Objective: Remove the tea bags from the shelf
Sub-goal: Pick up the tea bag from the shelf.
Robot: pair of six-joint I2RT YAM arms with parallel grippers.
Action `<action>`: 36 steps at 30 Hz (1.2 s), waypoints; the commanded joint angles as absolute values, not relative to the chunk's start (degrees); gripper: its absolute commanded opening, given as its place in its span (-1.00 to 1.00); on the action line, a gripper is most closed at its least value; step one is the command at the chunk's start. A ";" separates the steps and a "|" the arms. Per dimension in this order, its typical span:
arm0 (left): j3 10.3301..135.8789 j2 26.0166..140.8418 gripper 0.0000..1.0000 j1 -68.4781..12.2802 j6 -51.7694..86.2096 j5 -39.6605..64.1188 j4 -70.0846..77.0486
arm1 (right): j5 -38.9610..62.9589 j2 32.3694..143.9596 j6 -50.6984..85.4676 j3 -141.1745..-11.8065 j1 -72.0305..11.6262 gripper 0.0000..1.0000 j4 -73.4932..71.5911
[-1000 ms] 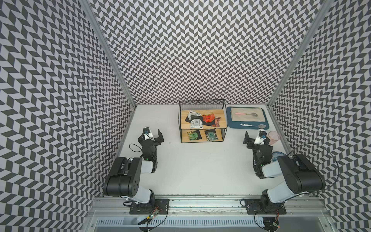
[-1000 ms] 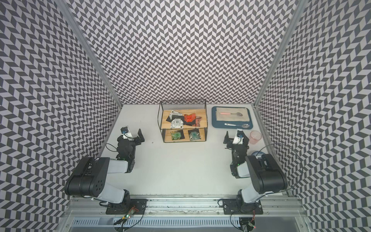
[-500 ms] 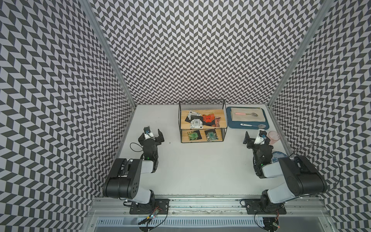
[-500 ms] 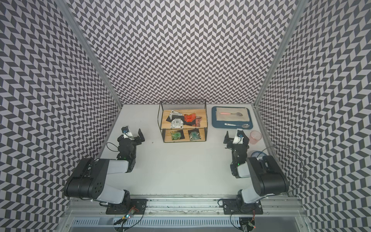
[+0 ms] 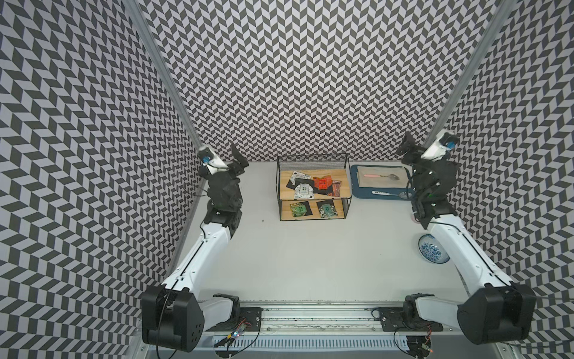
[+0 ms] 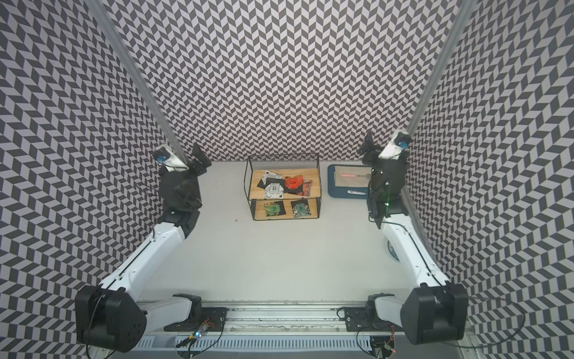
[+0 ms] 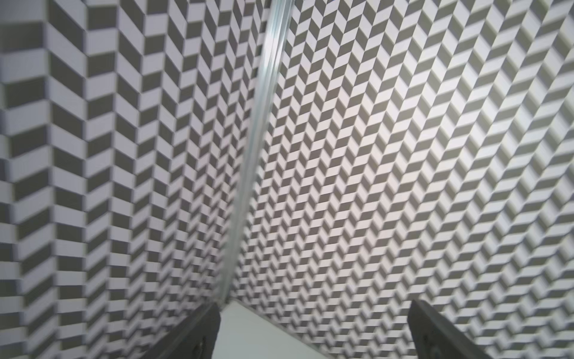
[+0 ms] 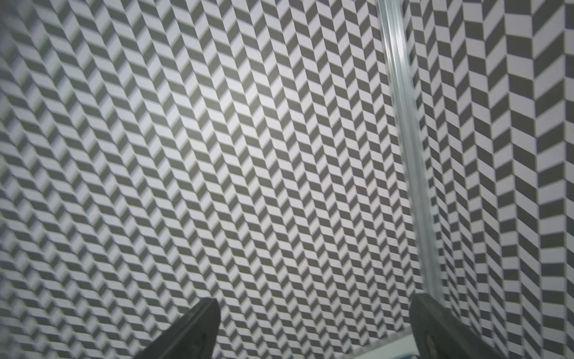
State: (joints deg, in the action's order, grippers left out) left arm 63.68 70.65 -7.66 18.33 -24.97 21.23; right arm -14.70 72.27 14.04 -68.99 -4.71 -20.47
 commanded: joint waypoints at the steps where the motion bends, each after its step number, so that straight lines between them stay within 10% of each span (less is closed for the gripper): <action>1: 69.20 72.55 0.99 1.50 44.29 2.22 5.60 | -4.51 71.33 33.70 -68.74 -2.32 0.99 -10.56; 3: 69.12 74.42 0.99 3.69 51.88 10.66 7.50 | 5.25 70.75 39.35 -65.82 0.10 0.99 -16.15; 19: 83.16 76.95 0.71 -16.86 34.89 -2.34 -39.92 | -15.90 96.06 28.28 -117.58 -26.68 0.86 40.20; 36: 77.44 76.81 0.51 -17.84 31.61 2.98 -39.13 | -11.95 107.33 30.17 -117.23 -42.56 0.75 49.94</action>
State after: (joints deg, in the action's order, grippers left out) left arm 77.36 78.41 -17.61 32.40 1.72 -39.51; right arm -11.55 105.25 29.39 -116.95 -41.23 49.63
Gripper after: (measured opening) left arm 0.757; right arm 0.871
